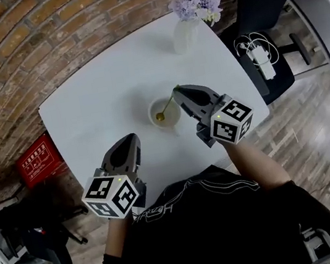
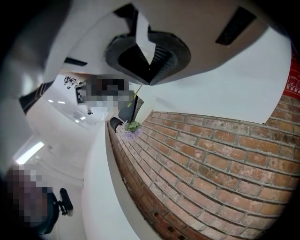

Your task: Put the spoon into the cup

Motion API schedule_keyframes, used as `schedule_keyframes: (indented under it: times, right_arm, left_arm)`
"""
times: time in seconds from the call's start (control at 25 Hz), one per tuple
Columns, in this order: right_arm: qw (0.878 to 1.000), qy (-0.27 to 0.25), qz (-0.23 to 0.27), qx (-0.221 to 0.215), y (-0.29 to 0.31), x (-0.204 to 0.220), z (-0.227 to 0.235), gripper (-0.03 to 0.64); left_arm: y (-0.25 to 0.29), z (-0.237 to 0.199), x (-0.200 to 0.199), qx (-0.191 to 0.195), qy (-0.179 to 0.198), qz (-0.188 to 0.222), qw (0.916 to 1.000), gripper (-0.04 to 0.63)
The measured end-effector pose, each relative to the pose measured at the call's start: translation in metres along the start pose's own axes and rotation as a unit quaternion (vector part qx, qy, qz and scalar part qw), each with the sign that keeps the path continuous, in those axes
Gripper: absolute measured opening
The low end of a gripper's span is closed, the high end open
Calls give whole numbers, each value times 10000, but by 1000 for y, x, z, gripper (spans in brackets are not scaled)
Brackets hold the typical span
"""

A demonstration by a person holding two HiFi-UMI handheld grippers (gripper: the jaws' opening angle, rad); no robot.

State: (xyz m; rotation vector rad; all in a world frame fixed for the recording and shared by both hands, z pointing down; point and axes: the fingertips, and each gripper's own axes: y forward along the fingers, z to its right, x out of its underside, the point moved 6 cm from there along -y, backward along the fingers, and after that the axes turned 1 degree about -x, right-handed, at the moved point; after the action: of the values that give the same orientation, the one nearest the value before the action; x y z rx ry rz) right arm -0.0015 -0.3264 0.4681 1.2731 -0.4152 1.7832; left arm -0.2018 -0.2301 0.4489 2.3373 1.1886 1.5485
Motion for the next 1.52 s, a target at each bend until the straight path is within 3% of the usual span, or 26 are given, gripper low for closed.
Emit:
schedule_keyframes:
  times: [0.68, 1.52]
  right_arm:
    - [9994, 173, -309, -36, 17, 35, 12, 0]
    - [9978, 432, -491, 107, 21, 41, 38, 8]
  left_arm:
    - [9, -15, 10, -112, -162, -134, 9997, 5]
    - [17, -18, 12, -114, -261, -175, 9994, 5]
